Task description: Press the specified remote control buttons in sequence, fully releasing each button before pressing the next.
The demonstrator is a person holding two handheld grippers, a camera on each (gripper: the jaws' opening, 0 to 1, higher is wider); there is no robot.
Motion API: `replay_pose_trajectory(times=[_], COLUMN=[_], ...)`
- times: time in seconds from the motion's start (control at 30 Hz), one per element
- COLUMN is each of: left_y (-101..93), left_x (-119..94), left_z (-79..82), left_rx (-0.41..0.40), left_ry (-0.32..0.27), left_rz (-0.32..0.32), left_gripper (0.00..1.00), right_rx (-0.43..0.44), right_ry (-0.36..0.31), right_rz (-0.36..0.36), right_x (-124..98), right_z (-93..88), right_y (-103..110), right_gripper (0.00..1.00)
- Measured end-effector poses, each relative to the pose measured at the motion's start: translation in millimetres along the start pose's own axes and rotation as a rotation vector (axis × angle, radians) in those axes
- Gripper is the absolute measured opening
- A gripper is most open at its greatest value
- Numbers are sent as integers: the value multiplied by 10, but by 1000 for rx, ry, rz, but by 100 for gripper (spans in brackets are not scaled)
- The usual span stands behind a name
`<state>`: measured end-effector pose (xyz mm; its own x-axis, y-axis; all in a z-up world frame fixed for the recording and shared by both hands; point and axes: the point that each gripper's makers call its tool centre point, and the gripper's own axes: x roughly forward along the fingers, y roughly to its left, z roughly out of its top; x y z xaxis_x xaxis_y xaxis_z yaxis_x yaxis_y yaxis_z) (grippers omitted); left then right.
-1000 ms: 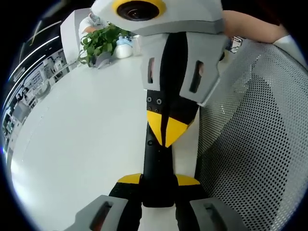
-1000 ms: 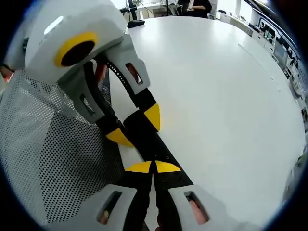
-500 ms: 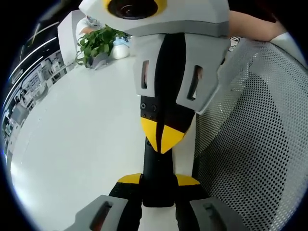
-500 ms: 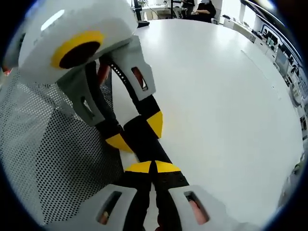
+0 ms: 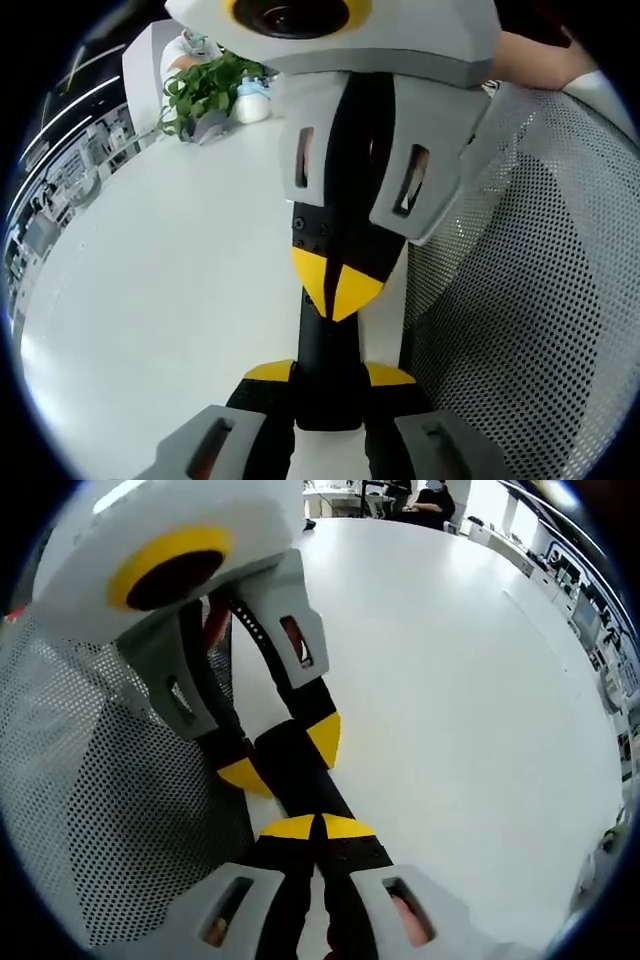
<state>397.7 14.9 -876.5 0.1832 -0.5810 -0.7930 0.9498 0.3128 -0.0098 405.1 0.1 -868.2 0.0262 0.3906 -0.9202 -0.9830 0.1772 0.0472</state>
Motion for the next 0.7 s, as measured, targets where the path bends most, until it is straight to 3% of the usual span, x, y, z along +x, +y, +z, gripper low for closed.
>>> replay_pose_trajectory(times=[0.7], left_y=[5], left_x=[15], left_z=[-11], left_rx=[6], left_ry=[5], left_rz=[-2], left_gripper=[25], right_rx=[80], right_ry=[4], right_rz=[7], right_x=[5], right_z=[4], right_y=[-7], right_gripper=[0])
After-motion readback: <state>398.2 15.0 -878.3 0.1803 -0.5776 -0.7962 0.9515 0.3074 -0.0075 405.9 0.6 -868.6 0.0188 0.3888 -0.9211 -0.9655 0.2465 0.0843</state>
